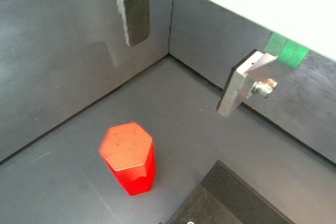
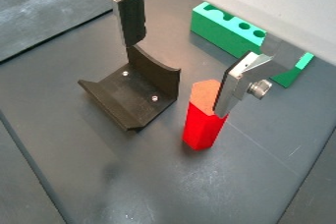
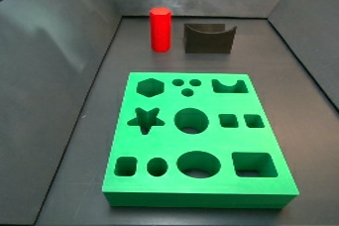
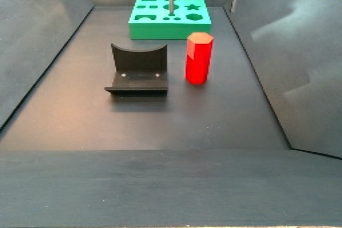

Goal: Pick up the hexagon object. Move up. Move to above the board. Insert the hexagon object.
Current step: Pick up the hexagon object.

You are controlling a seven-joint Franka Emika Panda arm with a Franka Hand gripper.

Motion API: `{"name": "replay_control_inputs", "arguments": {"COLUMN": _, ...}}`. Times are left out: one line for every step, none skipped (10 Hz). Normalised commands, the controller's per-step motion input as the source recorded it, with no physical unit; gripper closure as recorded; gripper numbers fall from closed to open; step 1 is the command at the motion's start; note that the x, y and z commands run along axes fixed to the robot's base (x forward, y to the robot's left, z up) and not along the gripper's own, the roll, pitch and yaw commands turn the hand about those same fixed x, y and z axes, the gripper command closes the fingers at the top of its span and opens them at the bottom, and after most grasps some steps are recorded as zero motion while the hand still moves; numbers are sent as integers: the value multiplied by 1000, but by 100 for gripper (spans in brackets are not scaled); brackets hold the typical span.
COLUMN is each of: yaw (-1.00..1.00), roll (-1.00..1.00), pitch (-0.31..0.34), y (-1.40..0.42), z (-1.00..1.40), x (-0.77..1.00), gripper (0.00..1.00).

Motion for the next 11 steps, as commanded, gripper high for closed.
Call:
{"name": "replay_control_inputs", "arguments": {"yaw": 0, "roll": 0, "pitch": 0, "y": -29, "z": -20, "x": 17, "gripper": 0}}
{"name": "replay_control_inputs", "arguments": {"yaw": -77, "roll": 0, "pitch": -71, "y": -166, "z": -86, "x": 0, "gripper": 0}}
{"name": "replay_control_inputs", "arguments": {"yaw": -289, "roll": 0, "pitch": -143, "y": -237, "z": -169, "x": 0, "gripper": 0}}
{"name": "replay_control_inputs", "arguments": {"yaw": -446, "roll": -10, "pitch": -229, "y": -351, "z": -203, "x": -186, "gripper": 0}}
{"name": "replay_control_inputs", "arguments": {"yaw": -517, "roll": -39, "pitch": -264, "y": -354, "z": -249, "x": -177, "gripper": 0}}
{"name": "replay_control_inputs", "arguments": {"yaw": -657, "roll": -117, "pitch": -300, "y": -274, "z": -303, "x": -43, "gripper": 0}}
{"name": "replay_control_inputs", "arguments": {"yaw": -677, "roll": -126, "pitch": -297, "y": -257, "z": -294, "x": -20, "gripper": 0}}
{"name": "replay_control_inputs", "arguments": {"yaw": -726, "roll": -150, "pitch": -299, "y": -206, "z": -289, "x": 0, "gripper": 0}}
{"name": "replay_control_inputs", "arguments": {"yaw": -800, "roll": -174, "pitch": -287, "y": -126, "z": -266, "x": 0, "gripper": 0}}
{"name": "replay_control_inputs", "arguments": {"yaw": -803, "roll": -181, "pitch": -284, "y": -106, "z": -243, "x": 0, "gripper": 0}}
{"name": "replay_control_inputs", "arguments": {"yaw": -757, "roll": -134, "pitch": -261, "y": -80, "z": -197, "x": 0, "gripper": 0}}
